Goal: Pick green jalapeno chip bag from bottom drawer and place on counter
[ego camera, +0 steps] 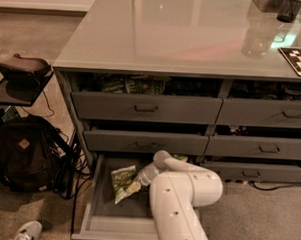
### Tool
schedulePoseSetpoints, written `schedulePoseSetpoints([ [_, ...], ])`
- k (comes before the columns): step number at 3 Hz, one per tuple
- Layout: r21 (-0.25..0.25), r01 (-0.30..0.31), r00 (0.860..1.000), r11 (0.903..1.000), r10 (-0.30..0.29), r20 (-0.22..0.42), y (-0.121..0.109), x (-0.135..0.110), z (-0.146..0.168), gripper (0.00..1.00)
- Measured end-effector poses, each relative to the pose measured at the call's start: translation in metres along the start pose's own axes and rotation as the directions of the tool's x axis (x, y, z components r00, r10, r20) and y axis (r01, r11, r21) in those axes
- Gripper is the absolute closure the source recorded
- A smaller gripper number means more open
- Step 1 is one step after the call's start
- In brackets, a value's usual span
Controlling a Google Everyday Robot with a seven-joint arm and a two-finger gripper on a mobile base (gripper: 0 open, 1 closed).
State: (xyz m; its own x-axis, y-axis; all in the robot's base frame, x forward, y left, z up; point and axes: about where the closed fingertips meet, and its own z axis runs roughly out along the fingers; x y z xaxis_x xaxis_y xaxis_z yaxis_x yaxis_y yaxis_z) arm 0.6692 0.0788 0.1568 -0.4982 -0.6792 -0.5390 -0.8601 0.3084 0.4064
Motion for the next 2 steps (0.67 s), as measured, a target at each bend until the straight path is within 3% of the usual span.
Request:
schedulePoseSetpoints([
  [1, -0.047, 0.012, 0.999, 0.9988, -0.014, -0.044, 0.0055, 0.0095, -0.0086, 1.00],
  [2, -0.051, -0.001, 0.999, 0.9987, -0.002, -0.053, 0.0125, 0.0121, -0.0073, 1.00],
])
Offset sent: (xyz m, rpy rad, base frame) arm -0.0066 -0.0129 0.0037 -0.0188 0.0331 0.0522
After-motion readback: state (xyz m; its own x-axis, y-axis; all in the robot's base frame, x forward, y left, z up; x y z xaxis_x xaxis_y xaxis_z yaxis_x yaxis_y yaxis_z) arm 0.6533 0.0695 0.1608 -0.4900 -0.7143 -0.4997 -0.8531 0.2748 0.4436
